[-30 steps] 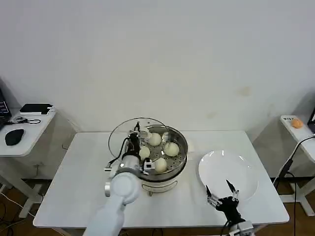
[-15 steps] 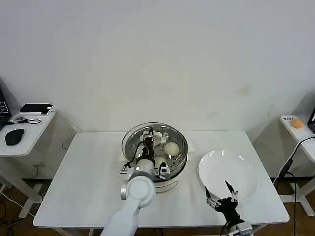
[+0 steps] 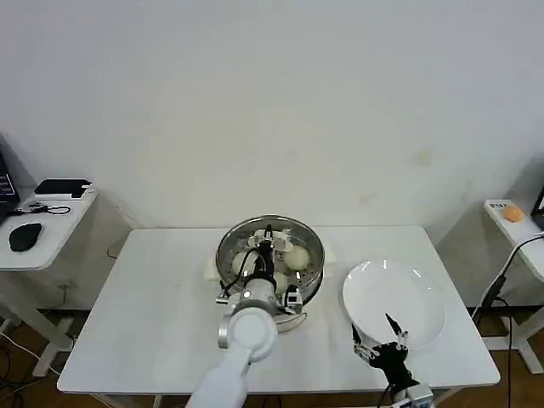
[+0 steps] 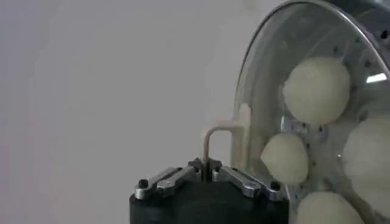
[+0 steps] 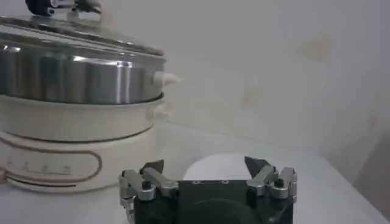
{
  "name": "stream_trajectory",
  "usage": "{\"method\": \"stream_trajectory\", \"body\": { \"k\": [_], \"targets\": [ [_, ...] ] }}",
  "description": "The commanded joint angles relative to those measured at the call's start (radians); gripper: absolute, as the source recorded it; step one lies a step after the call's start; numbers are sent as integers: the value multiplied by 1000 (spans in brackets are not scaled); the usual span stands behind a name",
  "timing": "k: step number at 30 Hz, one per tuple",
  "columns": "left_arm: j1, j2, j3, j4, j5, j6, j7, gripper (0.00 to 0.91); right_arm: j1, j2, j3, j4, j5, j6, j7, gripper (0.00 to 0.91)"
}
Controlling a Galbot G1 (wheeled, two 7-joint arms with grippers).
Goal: Take steamed baozi put them in steamer then cover it.
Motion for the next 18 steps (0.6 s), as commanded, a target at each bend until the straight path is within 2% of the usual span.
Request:
{"method": "stream_trajectory", "body": {
  "k": [1, 9, 10, 18],
  "targets": [
    [-4, -12, 0, 19, 12, -3, -6, 0, -1, -1, -1, -1, 0, 0, -2, 907],
    [4, -24, -4, 24, 1, -8, -21, 0, 0, -5, -4, -3, 1, 0, -5, 907],
    [5, -27, -5, 22, -4, -9, -25, 907, 1, -5, -4, -3, 1, 0, -6, 907],
    [22, -28, -4, -5, -17, -8, -31, 907, 1, -9, -13, -6, 0, -1, -9, 907]
  ]
}}
